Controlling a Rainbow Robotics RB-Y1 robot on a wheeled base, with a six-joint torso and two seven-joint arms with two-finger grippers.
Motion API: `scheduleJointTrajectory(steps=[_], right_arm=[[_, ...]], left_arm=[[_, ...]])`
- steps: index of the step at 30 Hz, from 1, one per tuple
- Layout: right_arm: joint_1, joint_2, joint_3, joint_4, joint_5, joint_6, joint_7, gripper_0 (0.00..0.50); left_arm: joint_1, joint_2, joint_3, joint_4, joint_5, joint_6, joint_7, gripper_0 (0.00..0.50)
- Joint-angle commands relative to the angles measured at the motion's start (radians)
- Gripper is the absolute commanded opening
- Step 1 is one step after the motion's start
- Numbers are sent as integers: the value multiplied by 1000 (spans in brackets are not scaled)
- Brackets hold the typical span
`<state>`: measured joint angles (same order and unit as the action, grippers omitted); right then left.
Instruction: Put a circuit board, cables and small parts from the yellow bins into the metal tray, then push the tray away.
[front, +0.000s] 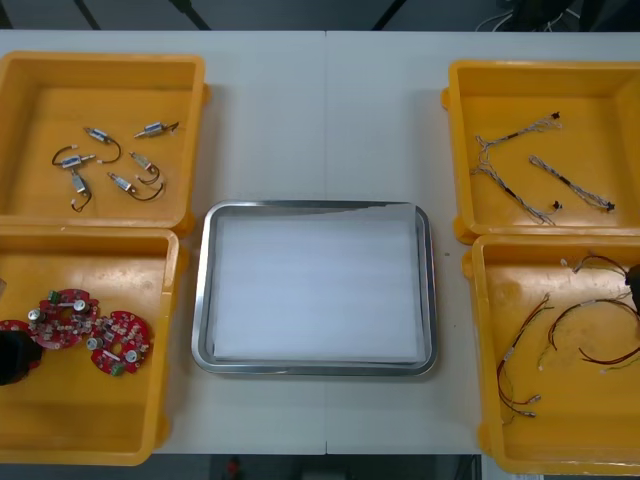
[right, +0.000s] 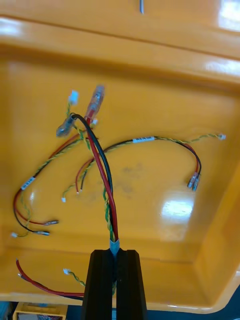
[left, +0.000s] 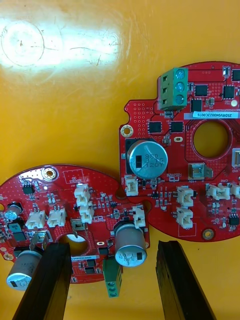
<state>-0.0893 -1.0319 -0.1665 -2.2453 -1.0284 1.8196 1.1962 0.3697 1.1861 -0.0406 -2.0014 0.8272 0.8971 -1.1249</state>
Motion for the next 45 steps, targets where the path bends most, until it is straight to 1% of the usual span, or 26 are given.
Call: scheduleJointTrajectory(steps=[1, 4, 6, 8, 9, 10, 12, 13, 14, 16, 19, 25, 34, 37, 40, 45], right_arm=[[-106, -43, -25, 30, -70, 23, 128, 0], [-145, -45, -21, 50, -110, 29, 183, 0], [-162, -47, -13, 55, -116, 33, 215, 0], [-187, -51, 10, 55, -113, 38, 253, 0], [-195, -53, 16, 55, -111, 38, 258, 0], [-208, -59, 35, 55, -108, 41, 263, 0], [-228, -66, 59, 55, -105, 44, 264, 0], [-244, -71, 79, 55, -102, 46, 266, 0], [-259, -76, 94, 55, -102, 49, 266, 0], [-277, -80, 111, 55, -102, 56, 266, 0], [-300, -80, 122, 53, -110, 67, 267, 0], [-306, -79, 124, 33, -131, 69, 272, 0], [-306, -79, 124, 27, -139, 73, 273, 0], [-306, -79, 124, 29, -140, 72, 275, 0], [-302, -79, 124, 27, -140, 76, 273, 0], [-268, -79, 124, 20, -122, 76, 258, 0]], left_arm=[[-23, -11, -15, 3, -13, -13, -93, 488], [-25, -11, -25, 6, -16, -21, -92, 484], [-28, -11, -41, 10, -26, -43, -87, 465], [-34, -11, -61, 26, -37, -78, -84, 412], [-34, -11, -62, 30, -36, -84, -85, 398], [-35, -11, -65, 35, -37, -93, -85, 364], [-35, -11, -65, 35, -39, -95, -84, 250], [-35, -11, -65, 35, -39, -95, -84, 104], [-35, -11, -65, 35, -39, -95, -84, 42], [-35, -10, -65, 33, -39, -95, -84, 17], [-35, -10, -65, 33, -39, -95, -84, 0], [-35, -7, -62, 26, -39, -95, -84, 0], [-35, 9, -56, 19, -37, -95, -88, 0], [-34, 18, -50, 12, -26, -92, -88, 0], [-32, 29, -31, -4, -16, -66, -90, 0], [-15, 36, 41, -62, 4, 43, -90, 0]])
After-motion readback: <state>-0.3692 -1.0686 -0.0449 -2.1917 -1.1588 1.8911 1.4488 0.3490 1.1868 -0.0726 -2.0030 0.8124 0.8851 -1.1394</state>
